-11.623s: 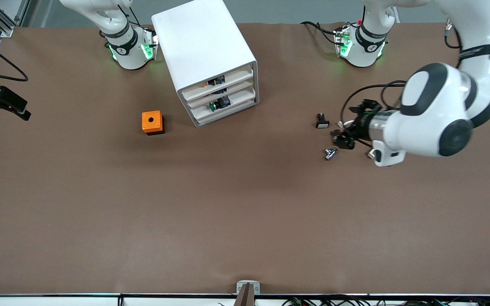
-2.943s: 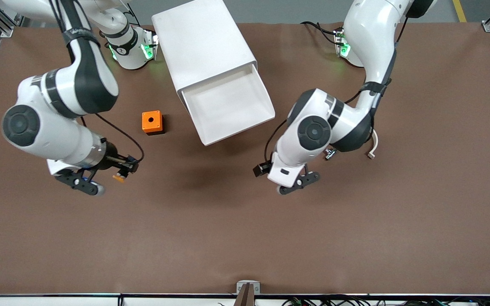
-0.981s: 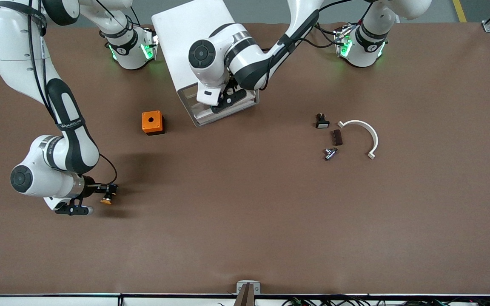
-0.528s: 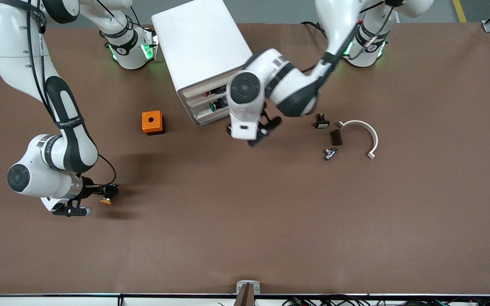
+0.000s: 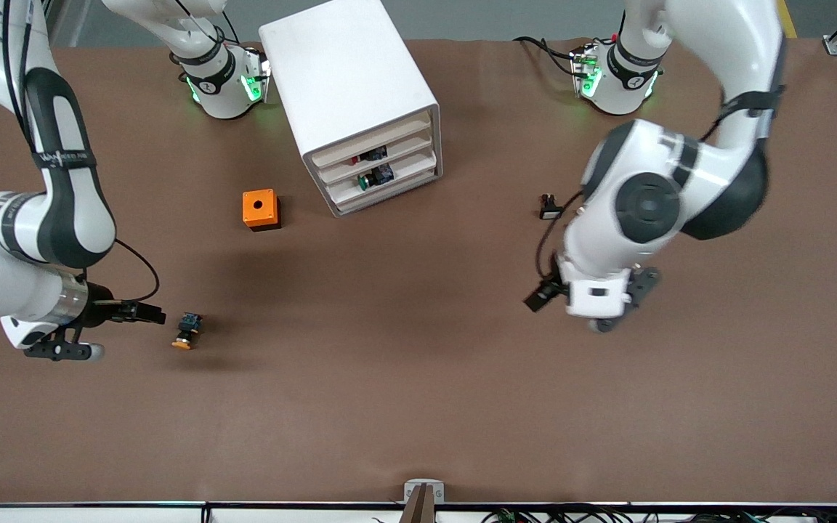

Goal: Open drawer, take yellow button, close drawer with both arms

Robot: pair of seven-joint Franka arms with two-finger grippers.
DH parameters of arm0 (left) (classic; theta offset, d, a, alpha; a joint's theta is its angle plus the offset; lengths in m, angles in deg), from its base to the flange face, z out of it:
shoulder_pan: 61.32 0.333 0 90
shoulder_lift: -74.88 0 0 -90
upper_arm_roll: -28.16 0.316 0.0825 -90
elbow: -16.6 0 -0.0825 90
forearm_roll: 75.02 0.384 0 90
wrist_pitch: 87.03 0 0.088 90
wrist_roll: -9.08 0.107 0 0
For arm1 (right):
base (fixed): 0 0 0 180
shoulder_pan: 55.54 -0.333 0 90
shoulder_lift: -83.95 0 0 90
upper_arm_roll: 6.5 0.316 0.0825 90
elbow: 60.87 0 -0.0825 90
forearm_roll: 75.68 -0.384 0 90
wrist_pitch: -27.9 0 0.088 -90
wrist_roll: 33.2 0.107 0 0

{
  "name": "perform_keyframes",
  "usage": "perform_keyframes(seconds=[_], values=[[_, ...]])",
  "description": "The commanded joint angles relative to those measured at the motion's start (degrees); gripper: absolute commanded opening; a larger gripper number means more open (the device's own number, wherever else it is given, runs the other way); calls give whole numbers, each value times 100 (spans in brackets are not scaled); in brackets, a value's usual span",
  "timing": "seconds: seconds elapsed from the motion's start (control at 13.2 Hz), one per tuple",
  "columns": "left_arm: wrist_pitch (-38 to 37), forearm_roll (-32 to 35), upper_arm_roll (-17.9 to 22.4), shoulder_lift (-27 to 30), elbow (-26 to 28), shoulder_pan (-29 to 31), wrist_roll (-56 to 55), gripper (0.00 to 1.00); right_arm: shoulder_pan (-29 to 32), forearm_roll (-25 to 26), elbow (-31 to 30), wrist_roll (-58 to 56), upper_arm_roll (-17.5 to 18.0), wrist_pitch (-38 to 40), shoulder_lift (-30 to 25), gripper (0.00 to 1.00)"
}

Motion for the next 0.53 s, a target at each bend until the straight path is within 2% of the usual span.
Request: perform_keyframes(seconds=[0.0,0.23,0.45], values=[[-87,103,-70,451,154,467,753,100,-5,403,-92,184,26,320,-439,100],[-139,103,-79,785,162,1108,1747,100,3,440,-57,184,35,619,-834,100],[-543,94,-88,1137,180,1662,2995,100,-14,475,-39,114,43,672,-1256,100]])
